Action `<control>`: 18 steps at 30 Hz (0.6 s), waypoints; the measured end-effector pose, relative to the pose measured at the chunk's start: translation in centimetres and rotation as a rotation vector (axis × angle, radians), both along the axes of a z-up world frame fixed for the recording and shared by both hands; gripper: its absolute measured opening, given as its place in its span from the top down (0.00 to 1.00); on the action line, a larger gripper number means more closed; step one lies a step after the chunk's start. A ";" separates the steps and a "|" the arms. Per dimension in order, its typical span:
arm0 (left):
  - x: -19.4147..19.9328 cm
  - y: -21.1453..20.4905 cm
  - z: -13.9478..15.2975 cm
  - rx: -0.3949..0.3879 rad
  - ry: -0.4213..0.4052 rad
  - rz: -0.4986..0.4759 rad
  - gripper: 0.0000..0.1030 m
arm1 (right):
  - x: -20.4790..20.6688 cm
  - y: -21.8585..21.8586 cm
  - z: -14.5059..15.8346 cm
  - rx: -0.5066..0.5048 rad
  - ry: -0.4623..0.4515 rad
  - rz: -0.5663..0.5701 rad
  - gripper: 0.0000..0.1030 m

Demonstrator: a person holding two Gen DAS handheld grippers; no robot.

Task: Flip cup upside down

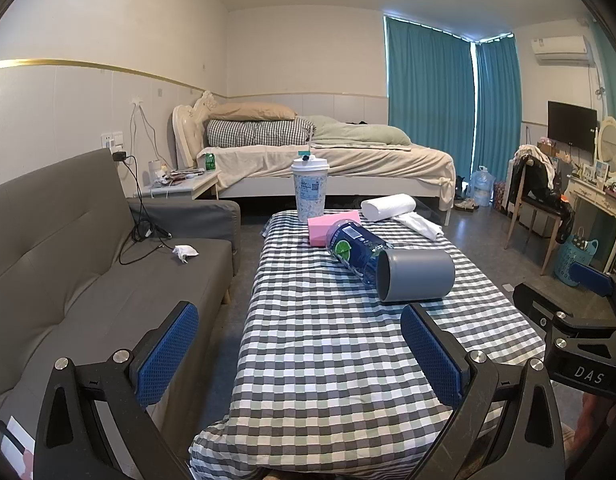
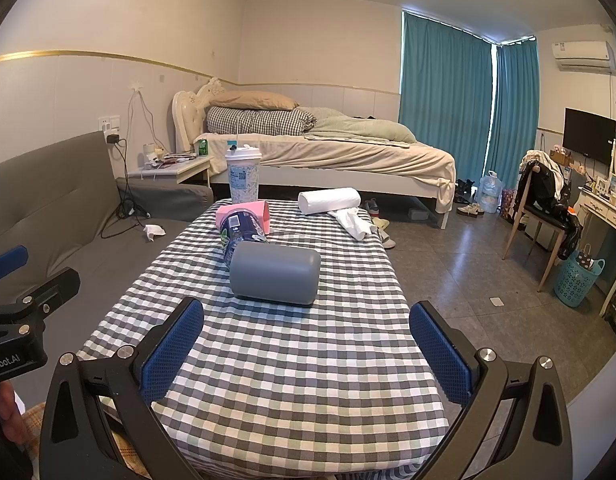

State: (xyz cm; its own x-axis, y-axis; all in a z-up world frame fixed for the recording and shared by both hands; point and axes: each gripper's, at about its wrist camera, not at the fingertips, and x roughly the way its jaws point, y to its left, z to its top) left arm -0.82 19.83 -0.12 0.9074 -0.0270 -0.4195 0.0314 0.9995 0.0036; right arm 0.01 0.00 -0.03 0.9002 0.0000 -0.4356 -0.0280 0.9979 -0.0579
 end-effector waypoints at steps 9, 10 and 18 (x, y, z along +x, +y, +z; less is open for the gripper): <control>0.0 0.0 0.0 0.000 -0.001 0.000 0.00 | 0.0 0.0 0.0 -0.001 -0.001 -0.001 0.00; 0.1 0.0 0.0 0.001 -0.001 0.000 0.00 | 0.0 0.0 0.0 -0.001 -0.001 -0.001 0.00; 0.0 0.2 0.1 -0.002 -0.001 0.001 0.00 | -0.7 -0.1 -0.6 0.003 -0.004 0.001 0.00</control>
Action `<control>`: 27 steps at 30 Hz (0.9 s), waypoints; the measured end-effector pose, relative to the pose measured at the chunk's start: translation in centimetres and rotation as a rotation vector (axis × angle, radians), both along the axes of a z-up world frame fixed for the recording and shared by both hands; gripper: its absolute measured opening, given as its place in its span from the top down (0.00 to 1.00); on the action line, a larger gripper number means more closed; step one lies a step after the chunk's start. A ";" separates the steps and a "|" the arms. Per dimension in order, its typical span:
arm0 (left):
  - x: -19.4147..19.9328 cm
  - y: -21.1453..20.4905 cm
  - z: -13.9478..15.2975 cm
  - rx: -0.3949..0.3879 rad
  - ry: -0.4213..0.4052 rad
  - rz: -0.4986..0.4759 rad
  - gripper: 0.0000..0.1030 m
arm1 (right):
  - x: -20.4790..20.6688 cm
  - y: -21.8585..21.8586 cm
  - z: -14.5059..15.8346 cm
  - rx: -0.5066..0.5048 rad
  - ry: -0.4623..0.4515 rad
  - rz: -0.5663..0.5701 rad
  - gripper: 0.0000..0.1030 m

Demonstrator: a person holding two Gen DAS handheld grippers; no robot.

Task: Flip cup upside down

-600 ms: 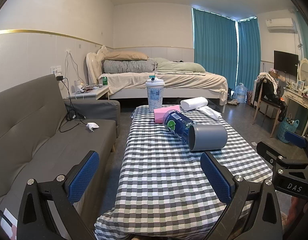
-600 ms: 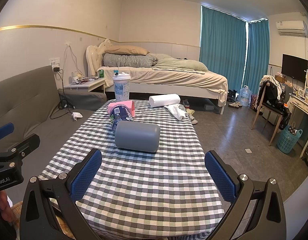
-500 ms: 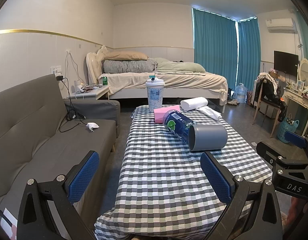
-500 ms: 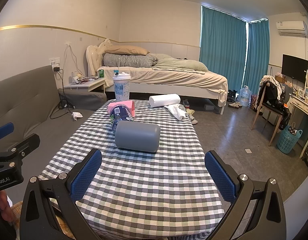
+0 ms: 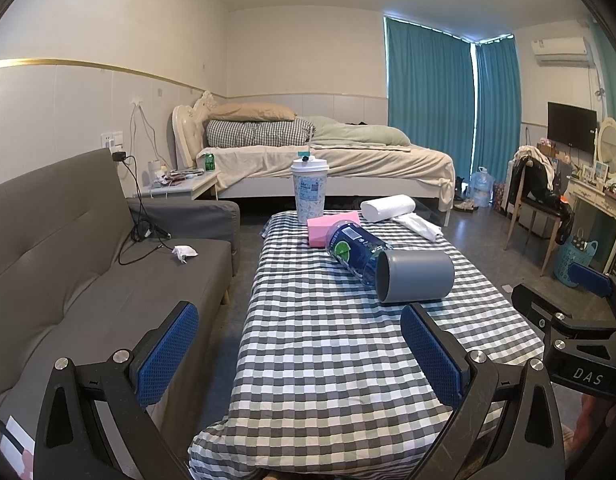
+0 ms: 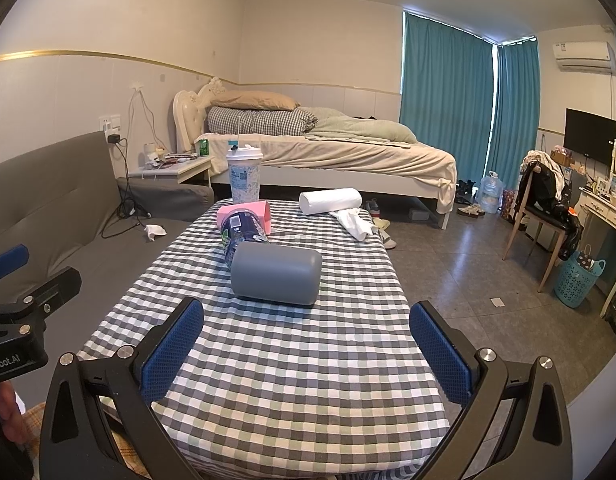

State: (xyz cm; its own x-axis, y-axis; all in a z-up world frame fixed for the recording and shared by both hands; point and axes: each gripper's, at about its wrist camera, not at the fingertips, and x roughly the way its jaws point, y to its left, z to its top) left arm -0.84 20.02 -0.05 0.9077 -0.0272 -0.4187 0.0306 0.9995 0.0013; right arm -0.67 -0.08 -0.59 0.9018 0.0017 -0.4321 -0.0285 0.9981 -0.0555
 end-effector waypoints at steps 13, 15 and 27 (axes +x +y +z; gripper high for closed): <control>0.0 -0.2 -0.3 -0.001 0.005 0.000 0.00 | 0.8 -0.2 0.7 0.000 0.003 -0.002 0.00; 0.2 -0.1 0.0 -0.001 0.006 0.000 0.00 | 0.6 0.0 0.8 -0.001 0.005 0.001 0.00; 0.3 0.0 0.0 -0.005 0.008 0.001 0.00 | 0.6 0.0 0.8 -0.001 0.004 0.000 0.00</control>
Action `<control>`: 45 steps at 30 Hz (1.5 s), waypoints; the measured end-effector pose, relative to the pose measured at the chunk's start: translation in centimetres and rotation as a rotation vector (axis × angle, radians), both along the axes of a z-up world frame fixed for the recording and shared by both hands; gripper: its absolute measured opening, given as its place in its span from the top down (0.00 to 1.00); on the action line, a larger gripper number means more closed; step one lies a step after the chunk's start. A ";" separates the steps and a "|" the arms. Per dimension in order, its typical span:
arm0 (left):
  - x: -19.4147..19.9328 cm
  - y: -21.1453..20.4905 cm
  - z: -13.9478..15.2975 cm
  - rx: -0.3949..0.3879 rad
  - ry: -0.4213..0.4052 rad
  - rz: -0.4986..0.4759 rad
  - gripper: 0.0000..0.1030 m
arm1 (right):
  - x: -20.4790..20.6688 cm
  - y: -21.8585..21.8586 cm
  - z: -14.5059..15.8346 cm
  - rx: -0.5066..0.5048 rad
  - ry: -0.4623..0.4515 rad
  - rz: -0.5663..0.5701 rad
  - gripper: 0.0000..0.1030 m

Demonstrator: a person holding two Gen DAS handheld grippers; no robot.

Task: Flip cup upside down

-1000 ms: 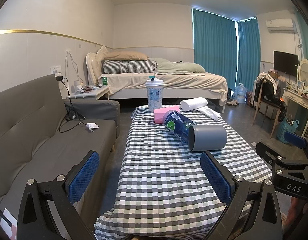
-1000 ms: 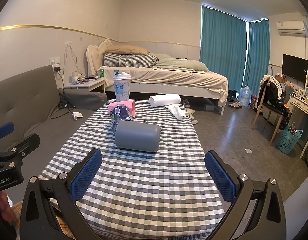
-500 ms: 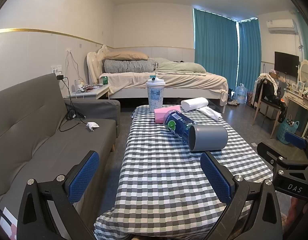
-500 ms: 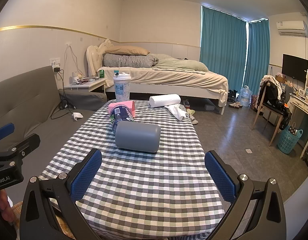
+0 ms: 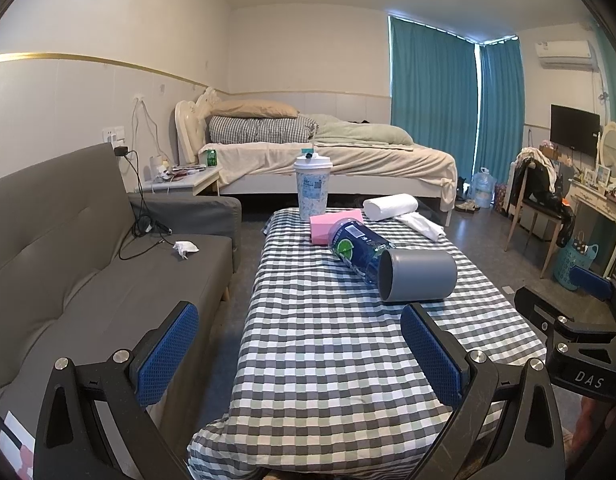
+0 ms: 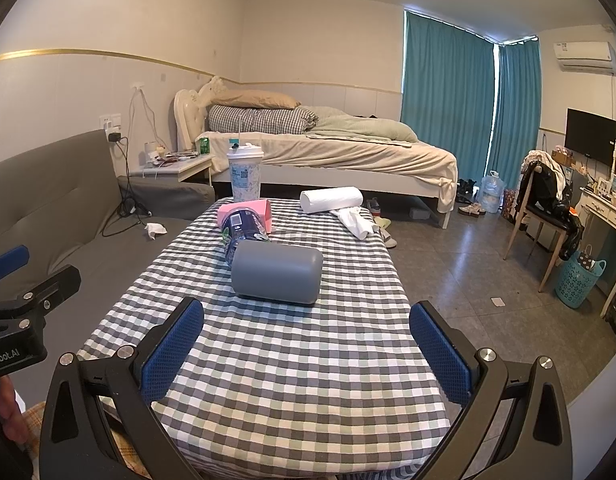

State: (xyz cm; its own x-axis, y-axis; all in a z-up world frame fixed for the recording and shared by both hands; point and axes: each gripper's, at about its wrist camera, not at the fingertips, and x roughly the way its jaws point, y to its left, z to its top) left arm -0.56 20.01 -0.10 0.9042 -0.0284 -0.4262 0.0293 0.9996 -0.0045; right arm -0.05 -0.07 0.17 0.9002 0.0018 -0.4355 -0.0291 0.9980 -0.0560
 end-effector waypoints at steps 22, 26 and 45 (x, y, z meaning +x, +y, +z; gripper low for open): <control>0.5 0.8 -0.2 -0.041 0.010 0.009 0.00 | 0.0 0.1 0.2 0.002 -0.008 0.012 0.00; 0.8 1.1 0.2 -0.050 0.010 0.017 0.00 | 0.0 0.2 0.3 -0.006 -0.006 0.028 0.00; 9.6 5.5 0.7 -0.079 0.182 0.105 0.00 | 10.8 2.0 5.4 -0.007 0.143 0.118 0.00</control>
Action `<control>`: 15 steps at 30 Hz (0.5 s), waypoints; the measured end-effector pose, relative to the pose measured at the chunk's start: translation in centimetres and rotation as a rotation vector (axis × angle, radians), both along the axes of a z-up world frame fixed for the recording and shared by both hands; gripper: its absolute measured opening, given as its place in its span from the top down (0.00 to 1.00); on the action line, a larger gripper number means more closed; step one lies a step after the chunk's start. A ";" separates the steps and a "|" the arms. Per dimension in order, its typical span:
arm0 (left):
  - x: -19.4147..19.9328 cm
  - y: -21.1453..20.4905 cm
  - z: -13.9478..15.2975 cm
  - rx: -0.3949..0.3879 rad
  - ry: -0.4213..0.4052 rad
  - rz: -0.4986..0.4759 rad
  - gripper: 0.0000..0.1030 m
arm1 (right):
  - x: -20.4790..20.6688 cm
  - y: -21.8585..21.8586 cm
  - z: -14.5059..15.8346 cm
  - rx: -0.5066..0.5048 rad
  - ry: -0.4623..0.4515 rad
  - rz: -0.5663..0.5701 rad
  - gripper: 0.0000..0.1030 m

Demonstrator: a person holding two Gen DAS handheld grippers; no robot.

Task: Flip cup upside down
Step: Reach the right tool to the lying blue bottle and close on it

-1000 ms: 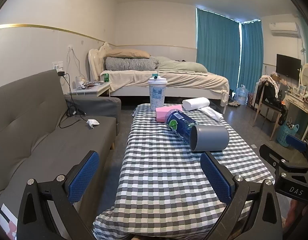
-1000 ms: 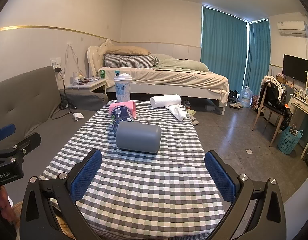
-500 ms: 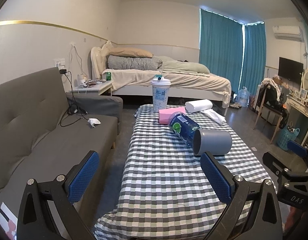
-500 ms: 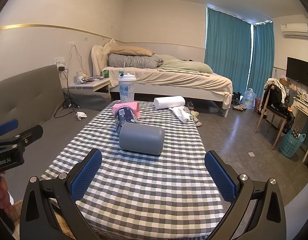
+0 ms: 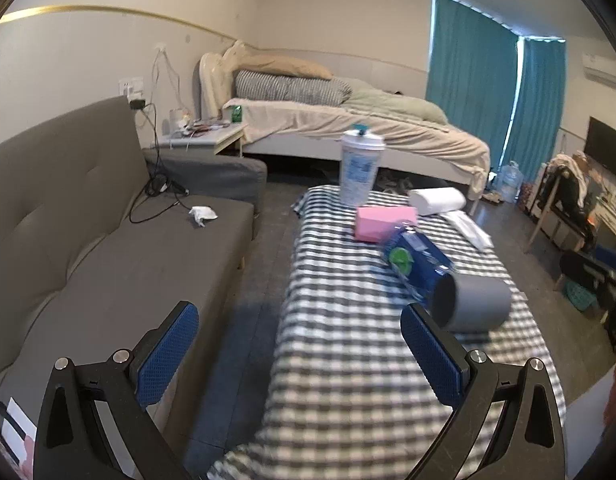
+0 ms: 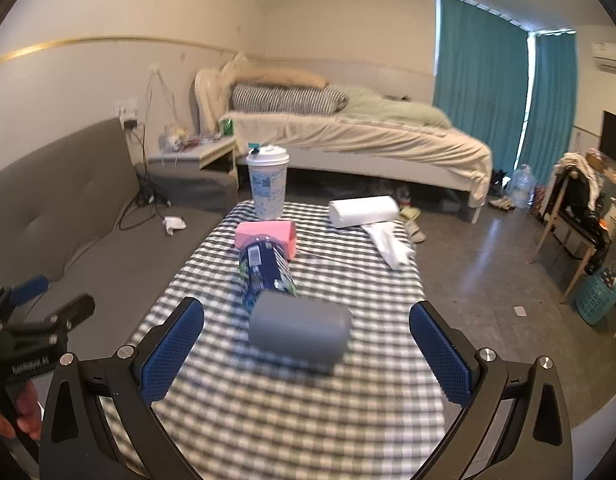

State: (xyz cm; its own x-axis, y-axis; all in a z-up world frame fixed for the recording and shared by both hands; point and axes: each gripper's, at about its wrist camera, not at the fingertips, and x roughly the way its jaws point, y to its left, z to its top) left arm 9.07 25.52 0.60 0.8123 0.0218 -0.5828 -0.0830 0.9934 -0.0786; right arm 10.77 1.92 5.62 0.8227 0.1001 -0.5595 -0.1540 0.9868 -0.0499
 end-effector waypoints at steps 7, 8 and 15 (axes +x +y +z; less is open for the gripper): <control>5.7 2.8 -2.2 0.011 0.069 0.072 0.00 | 11.2 4.5 -2.7 -0.062 0.194 0.068 0.00; 6.2 3.1 -2.5 0.010 0.075 0.078 0.00 | 12.8 5.4 -3.8 -0.070 0.225 0.074 0.00; 9.8 5.0 -5.7 0.011 0.143 0.109 0.00 | 18.6 7.9 -9.1 -0.111 0.384 0.048 0.01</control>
State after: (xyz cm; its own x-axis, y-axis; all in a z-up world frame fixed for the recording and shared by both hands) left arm 18.89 30.48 -5.12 0.7137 0.1127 -0.6913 -0.2001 0.9786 -0.0470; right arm 29.34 9.78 -3.51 0.5477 0.0546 -0.8349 -0.2280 0.9699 -0.0861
